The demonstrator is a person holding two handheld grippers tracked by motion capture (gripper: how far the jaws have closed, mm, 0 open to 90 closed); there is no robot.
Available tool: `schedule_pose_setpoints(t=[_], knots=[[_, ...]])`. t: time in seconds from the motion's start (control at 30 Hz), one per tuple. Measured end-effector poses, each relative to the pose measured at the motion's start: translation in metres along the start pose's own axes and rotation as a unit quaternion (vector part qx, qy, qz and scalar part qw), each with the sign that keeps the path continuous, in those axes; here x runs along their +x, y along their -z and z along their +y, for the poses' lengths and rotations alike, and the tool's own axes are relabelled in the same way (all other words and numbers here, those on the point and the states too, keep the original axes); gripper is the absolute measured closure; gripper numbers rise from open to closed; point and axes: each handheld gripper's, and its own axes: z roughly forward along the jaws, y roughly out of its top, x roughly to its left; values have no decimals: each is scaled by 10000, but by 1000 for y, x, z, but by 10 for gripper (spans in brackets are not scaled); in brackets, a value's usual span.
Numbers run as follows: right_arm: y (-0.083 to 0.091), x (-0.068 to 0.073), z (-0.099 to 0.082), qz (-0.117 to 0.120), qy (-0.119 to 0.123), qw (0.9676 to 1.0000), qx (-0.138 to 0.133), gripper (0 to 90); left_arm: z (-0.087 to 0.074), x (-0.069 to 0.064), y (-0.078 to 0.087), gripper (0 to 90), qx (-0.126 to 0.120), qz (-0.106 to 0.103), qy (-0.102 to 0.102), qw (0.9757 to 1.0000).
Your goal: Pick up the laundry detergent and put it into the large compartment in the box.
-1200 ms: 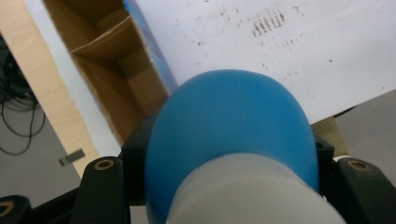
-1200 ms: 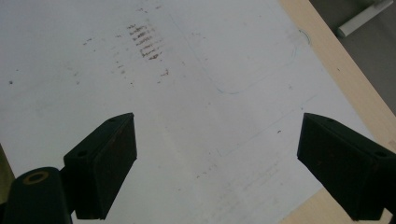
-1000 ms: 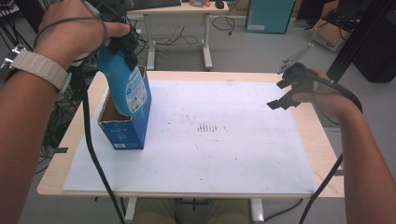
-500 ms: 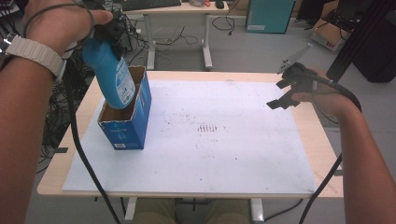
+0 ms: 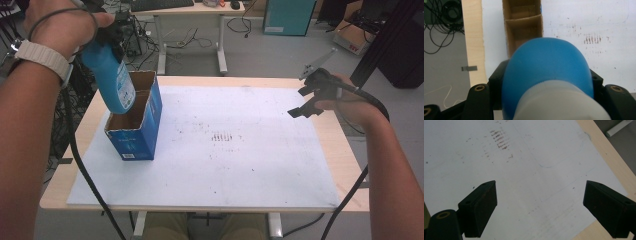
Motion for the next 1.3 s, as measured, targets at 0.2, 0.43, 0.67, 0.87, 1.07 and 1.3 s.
schedule_pose_setpoints(t=[0.2,0.43,0.67,0.87,1.07,1.3], knots=[[2,0,-4,-18,-24,10000,21,118,4,3,-9,390,-57,78,17,10000],[3,0,-8,-31,-78,9999,65,118,9,6,-18,390,-116,150,38,9998],[4,0,-10,-44,-117,9999,76,118,10,11,-29,390,-134,151,69,9998],[4,0,-10,-50,-111,9999,91,118,11,11,-38,390,-127,159,58,9998],[5,1,-10,-60,-110,9999,86,118,12,13,-44,390,-138,131,68,9998],[6,1,-12,-71,-132,9998,97,118,13,15,-58,390,-141,127,94,9998]])
